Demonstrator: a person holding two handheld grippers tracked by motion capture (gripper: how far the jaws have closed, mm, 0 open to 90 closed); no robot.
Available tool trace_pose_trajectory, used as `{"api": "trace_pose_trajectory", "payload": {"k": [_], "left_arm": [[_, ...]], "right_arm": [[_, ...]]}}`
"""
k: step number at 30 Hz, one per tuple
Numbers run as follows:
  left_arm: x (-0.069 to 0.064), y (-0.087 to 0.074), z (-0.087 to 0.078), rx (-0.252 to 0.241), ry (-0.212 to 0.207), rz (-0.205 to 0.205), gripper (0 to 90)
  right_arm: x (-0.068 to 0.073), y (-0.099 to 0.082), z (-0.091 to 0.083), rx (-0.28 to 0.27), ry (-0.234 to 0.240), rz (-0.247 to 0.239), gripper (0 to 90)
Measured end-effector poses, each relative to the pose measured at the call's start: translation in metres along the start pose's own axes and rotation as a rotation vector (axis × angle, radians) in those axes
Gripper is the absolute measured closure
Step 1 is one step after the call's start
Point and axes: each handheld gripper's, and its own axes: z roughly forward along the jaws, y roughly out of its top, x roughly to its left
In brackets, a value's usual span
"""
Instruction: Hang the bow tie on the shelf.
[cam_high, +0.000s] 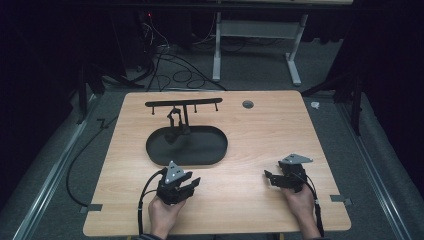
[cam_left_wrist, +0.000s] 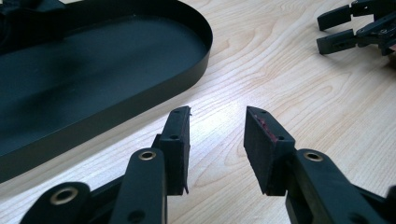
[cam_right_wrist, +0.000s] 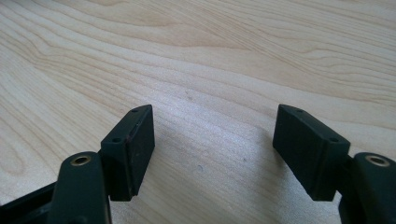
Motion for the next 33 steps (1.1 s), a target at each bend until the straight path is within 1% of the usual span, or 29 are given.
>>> {"api": "trace_pose_trajectory", "payload": {"k": [7, 15, 24, 28, 33], "left_arm": [[0.000, -0.002, 0.006, 0.008, -0.004, -0.008, 61.1], [-0.003, -0.007, 0.016, 0.033, 0.023, 0.003, 60.2], [-0.003, -0.010, 0.025, 0.056, 0.027, 0.000, 58.3], [-0.003, -0.011, 0.030, 0.076, 0.041, 0.007, 57.2], [-0.004, -0.012, 0.036, 0.084, 0.058, 0.017, 54.6]], "right_arm": [[0.000, 0.000, 0.000, 0.000, 0.000, 0.000, 31.0], [0.000, 0.000, 0.000, 0.000, 0.000, 0.000, 31.0], [0.000, 0.000, 0.000, 0.000, 0.000, 0.000, 31.0], [0.000, 0.000, 0.000, 0.000, 0.000, -0.001, 31.0], [0.000, 0.000, 0.000, 0.001, 0.001, 0.002, 31.0]]}}
